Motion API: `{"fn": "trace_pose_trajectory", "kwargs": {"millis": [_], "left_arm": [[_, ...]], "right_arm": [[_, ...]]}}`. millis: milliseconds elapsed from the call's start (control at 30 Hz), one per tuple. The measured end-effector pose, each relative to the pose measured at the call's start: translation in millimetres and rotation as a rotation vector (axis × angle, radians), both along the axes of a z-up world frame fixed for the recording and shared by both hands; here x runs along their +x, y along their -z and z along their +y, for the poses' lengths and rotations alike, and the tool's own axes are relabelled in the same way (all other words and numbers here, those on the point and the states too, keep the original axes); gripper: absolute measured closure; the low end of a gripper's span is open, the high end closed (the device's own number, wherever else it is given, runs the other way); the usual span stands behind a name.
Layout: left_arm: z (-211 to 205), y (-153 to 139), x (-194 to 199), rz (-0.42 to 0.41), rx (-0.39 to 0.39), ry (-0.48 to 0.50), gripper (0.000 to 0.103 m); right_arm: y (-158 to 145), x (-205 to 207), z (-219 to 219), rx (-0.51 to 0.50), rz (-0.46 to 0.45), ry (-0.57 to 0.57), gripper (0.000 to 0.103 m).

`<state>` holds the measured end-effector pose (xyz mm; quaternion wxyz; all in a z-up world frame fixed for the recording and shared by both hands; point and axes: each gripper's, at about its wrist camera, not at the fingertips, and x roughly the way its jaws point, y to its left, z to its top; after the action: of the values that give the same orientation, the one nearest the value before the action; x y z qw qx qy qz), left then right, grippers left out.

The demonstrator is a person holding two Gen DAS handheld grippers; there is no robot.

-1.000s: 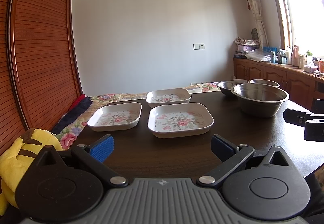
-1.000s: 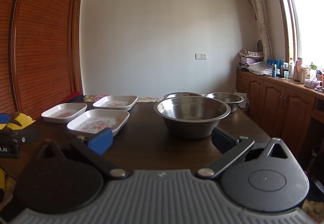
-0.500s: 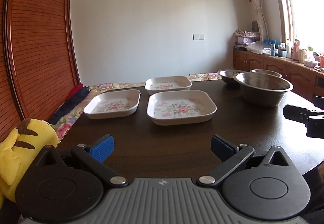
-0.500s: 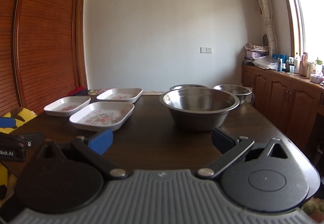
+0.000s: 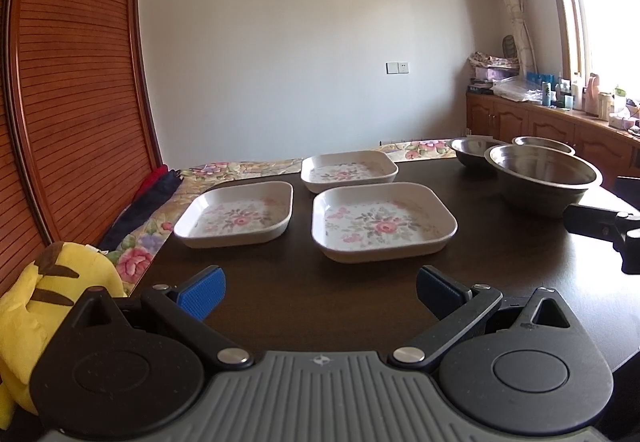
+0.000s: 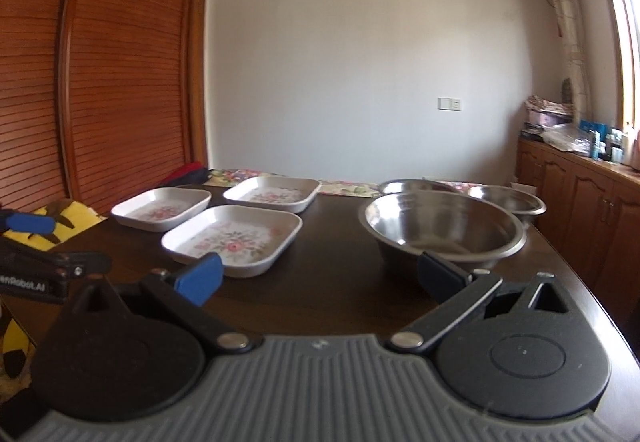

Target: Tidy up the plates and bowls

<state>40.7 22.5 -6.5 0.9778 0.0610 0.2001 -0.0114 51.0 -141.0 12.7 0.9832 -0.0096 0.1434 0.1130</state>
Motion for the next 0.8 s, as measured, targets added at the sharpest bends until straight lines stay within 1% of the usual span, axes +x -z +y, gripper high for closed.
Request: {"fn": "trace_pose_trajectory", "kwargs": {"millis": [267, 433, 533, 567, 667, 733, 767, 800], "left_arm": [[5.6, -4.4, 24.2, 0.021, -0.001, 0.022, 0.0], [11.8, -5.7, 38.5, 0.045, -0.029, 0.044, 0.0], [14.5, -5.8, 47.7, 0.056, -0.034, 0.059, 0.0], [15.9, -6.3, 51.3, 0.062, -0.039, 0.068, 0.001], [18.2, -6.2, 61.6, 0.079, -0.044, 0.087, 0.011], [19.7, -5.8, 67.8, 0.08, -0.039, 0.09, 0.015], [20.2, -5.6, 71.2, 0.082, -0.037, 0.095, 0.018], [21.2, -5.6, 74.9, 0.082, -0.036, 0.098, 0.021]], "right_arm": [[-11.7, 23.3, 11.3, -0.017, 0.015, -0.075, 0.0], [-7.8, 42.8, 17.7, 0.004, 0.064, -0.104, 0.0], [-5.4, 52.4, 25.3, -0.007, 0.076, -0.129, 0.0], [-4.8, 54.5, 27.3, -0.006, 0.082, -0.138, 0.0], [-4.0, 65.0, 34.1, -0.008, 0.106, -0.174, 0.001], [-2.8, 70.9, 38.1, -0.021, 0.117, -0.187, 0.007], [-1.9, 74.1, 40.2, -0.028, 0.124, -0.192, 0.014], [-1.2, 78.3, 41.1, -0.032, 0.135, -0.198, 0.015]]}}
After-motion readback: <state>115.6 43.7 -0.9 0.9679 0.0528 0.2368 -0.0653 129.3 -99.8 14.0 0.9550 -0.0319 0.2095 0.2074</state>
